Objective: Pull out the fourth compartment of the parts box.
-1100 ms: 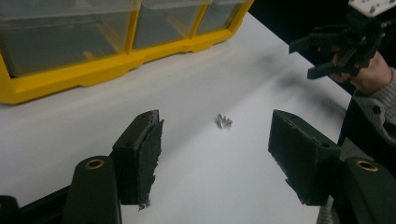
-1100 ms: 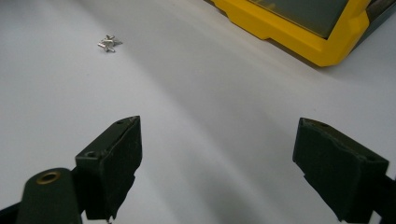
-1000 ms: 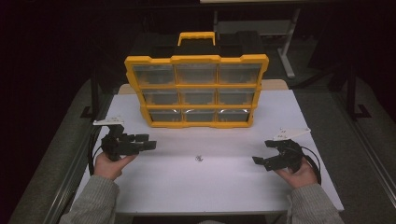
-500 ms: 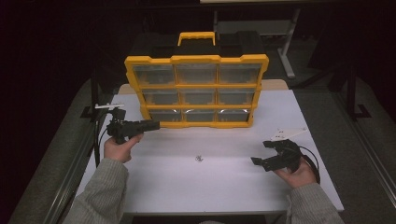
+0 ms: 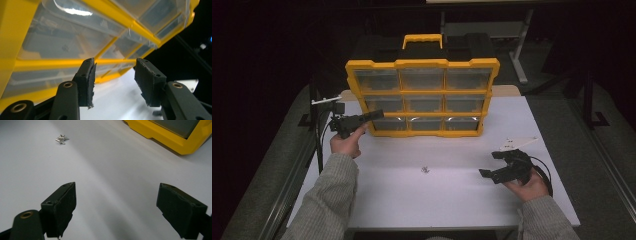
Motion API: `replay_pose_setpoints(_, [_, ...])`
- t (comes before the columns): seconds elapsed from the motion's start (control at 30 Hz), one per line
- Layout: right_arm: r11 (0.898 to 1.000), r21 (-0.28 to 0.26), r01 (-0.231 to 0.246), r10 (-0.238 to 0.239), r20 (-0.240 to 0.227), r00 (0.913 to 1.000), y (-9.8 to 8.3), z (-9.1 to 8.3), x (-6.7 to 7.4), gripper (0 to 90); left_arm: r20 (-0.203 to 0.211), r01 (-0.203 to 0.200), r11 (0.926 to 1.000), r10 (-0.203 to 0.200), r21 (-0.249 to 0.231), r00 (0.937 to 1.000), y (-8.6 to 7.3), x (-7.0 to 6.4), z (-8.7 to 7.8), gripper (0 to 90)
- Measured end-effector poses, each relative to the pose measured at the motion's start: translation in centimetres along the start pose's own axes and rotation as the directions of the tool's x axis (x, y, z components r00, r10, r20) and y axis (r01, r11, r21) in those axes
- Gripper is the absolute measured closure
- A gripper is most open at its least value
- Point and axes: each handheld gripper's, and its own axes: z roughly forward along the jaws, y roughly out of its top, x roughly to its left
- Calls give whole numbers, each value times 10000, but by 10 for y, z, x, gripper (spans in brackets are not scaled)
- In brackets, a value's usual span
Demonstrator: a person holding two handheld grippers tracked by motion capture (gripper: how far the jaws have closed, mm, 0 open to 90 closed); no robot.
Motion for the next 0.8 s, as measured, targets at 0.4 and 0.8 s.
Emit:
replay_pose_setpoints(0.4, [9999, 13, -128, 128, -58, 9999, 0, 0, -1, 154, 127, 844, 9931, -837, -817, 9964, 6, 7, 14, 599])
replay_pose_setpoints(0.8, [9999, 59, -118, 119, -127, 9998, 1, 1, -2, 157, 283, 1343, 9817, -1316, -1349, 9909, 7, 14, 20, 691])
